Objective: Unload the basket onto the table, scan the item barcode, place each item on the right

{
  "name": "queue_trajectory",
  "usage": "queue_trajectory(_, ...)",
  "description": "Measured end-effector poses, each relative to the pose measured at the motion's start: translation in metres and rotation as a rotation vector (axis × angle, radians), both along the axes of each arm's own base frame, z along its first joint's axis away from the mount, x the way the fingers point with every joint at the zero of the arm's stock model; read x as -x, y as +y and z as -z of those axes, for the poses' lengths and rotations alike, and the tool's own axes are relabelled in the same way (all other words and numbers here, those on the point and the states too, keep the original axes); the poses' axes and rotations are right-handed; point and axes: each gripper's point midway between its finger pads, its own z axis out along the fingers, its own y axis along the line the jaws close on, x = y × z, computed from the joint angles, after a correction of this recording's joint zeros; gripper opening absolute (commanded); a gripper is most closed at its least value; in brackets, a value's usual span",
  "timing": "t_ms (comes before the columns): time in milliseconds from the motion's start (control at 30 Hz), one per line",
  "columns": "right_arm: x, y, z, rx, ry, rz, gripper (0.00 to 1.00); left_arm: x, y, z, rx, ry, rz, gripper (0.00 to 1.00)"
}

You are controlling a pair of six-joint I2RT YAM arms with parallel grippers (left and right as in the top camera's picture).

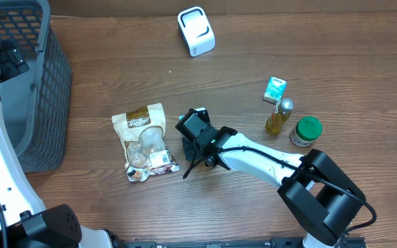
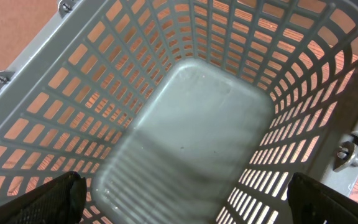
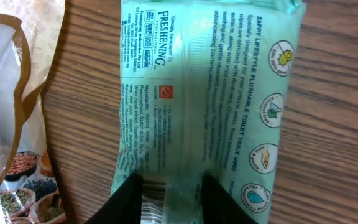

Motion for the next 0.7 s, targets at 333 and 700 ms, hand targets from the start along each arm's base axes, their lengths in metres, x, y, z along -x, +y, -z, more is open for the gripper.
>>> queue_trajectory(333, 0.0, 0.005, 0.002, -0.006, 0.005, -0.009, 0.33, 0.0, 0.0, 0.0, 0.0, 0.0, 0.0, 1.0)
queue_trajectory(700, -0.014, 0.019, -0.042, 0.009, 0.015, -0.009, 0.33, 0.0, 0.0, 0.0, 0.0, 0.0, 0.0, 0.99)
